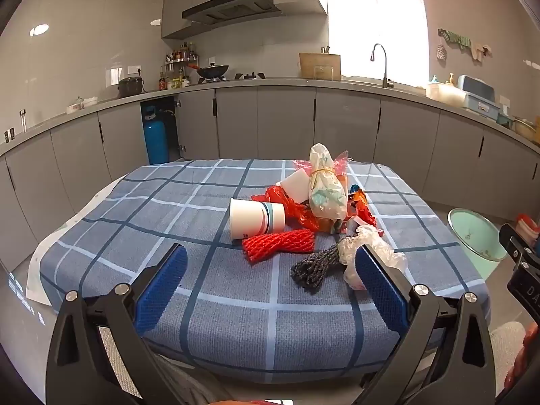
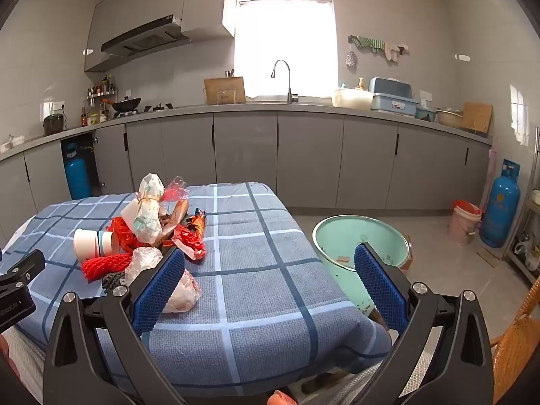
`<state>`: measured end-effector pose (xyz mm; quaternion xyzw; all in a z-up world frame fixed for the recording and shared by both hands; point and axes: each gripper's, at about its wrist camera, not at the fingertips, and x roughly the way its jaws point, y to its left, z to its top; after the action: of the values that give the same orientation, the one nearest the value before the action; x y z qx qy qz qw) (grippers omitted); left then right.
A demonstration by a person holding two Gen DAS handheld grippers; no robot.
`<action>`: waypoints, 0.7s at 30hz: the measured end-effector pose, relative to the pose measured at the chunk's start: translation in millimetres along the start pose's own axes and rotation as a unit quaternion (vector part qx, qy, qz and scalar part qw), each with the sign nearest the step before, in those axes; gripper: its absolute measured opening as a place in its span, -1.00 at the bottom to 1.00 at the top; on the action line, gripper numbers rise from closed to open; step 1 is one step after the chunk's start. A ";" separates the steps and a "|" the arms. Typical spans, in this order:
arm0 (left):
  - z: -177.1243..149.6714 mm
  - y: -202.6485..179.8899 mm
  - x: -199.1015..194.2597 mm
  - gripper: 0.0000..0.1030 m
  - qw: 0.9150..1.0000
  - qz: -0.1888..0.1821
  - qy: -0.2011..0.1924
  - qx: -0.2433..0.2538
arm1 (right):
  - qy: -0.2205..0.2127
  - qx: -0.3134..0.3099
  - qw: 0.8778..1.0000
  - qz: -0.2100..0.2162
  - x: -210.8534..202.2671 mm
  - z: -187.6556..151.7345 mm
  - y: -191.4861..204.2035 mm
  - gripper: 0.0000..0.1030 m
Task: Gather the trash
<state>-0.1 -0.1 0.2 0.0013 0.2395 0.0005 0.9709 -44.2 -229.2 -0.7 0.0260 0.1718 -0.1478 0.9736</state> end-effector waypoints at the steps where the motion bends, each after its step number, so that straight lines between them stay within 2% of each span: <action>1: 0.3 -0.1 0.1 0.90 1.000 -0.001 -0.001 0.001 | -0.004 0.001 1.000 -0.001 -0.7 -0.2 0.0 0.92; 21: -0.2 -3.2 0.8 0.90 1.000 0.000 -0.006 0.004 | -0.003 -0.004 1.000 -0.001 0.7 -0.8 1.4 0.92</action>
<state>0.5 -3.3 -0.4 0.0057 0.2338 -0.0003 0.9723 -43.5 -228.0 -1.7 0.0219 0.1693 -0.1481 0.9741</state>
